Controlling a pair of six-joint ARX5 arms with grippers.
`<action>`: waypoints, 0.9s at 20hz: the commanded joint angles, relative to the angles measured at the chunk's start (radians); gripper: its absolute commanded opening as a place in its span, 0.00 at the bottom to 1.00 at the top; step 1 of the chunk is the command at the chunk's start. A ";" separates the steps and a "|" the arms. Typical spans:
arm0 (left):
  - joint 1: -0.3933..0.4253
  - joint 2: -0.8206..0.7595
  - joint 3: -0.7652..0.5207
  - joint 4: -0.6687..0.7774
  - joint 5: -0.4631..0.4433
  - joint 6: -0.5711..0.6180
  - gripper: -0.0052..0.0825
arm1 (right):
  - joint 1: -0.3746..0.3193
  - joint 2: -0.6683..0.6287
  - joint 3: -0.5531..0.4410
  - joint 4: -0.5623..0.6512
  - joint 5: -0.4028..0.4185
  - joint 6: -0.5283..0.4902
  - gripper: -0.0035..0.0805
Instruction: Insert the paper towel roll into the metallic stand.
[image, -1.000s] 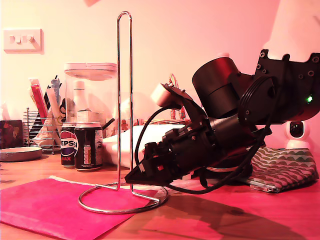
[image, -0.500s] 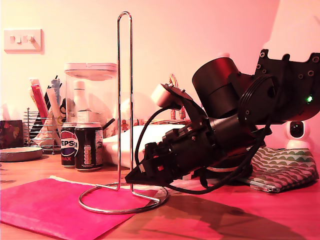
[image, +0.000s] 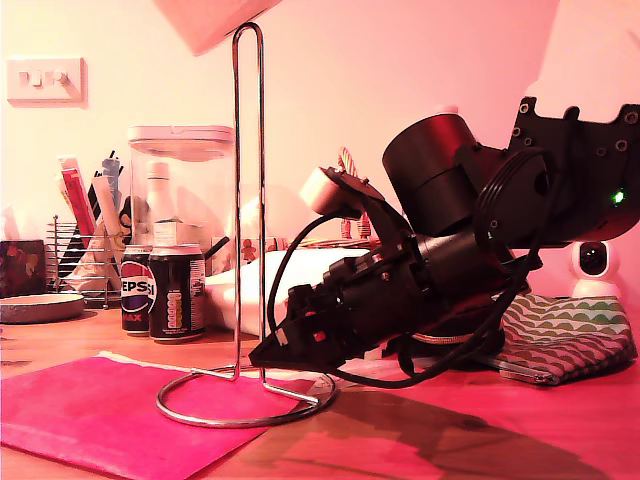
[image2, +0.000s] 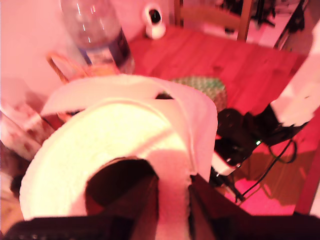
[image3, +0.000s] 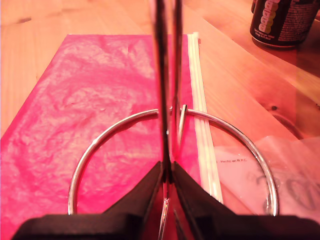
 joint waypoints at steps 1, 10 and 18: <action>-0.003 0.032 -0.002 0.017 -0.020 0.012 0.03 | 0.005 0.029 -0.021 -0.048 0.008 0.001 0.03; -0.003 0.094 -0.002 0.017 -0.034 0.025 0.03 | 0.005 0.029 -0.020 -0.056 0.008 -0.002 0.03; -0.003 0.187 -0.002 0.017 -0.033 0.025 0.03 | 0.005 0.029 -0.021 -0.070 0.008 -0.002 0.03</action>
